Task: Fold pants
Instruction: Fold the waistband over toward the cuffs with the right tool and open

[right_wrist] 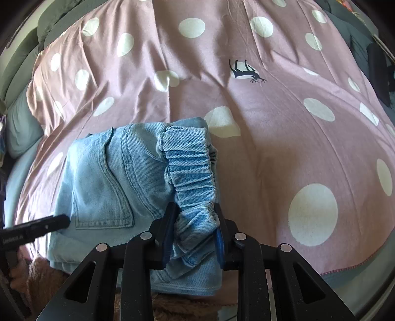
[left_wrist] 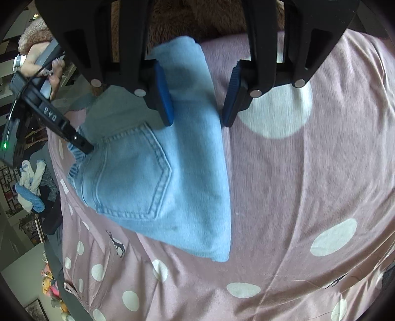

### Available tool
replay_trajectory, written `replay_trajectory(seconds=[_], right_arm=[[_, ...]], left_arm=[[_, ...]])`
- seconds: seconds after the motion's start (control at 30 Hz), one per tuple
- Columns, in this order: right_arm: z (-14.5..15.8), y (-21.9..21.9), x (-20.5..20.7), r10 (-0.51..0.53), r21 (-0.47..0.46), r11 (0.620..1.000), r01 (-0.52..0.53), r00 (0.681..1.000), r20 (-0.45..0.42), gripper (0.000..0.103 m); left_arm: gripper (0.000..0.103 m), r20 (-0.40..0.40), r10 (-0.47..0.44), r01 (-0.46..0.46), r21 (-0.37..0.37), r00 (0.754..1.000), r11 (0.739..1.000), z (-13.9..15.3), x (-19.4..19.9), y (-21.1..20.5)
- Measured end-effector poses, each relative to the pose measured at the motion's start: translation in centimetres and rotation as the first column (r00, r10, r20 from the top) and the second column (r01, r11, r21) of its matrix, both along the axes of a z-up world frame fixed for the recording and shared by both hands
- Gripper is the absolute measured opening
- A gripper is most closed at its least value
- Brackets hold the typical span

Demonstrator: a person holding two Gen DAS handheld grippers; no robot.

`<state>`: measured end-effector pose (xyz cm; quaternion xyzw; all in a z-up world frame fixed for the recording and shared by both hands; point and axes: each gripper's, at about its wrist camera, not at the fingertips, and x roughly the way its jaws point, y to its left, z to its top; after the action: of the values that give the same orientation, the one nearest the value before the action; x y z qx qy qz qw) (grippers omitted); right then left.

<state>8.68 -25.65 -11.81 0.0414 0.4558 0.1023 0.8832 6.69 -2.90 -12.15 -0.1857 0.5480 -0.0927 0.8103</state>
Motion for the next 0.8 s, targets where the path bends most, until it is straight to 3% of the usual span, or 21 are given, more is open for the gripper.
replay_trajectory(seconds=[0.33, 0.8], right_arm=[[-0.1, -0.2, -0.2, -0.002, 0.008, 1.0, 0.002, 1.0, 0.004, 0.026], [0.2, -0.6, -1.2, -0.002, 0.019, 1.0, 0.003, 1.0, -0.004, 0.027]], left_arm=[[0.043, -0.031, 0.03, -0.031, -0.04, 0.999, 0.999, -0.4, -3.0, 0.1], [0.043, -0.056, 0.073, -0.076, -0.051, 0.996, 0.996, -0.4, -3.6, 0.1]])
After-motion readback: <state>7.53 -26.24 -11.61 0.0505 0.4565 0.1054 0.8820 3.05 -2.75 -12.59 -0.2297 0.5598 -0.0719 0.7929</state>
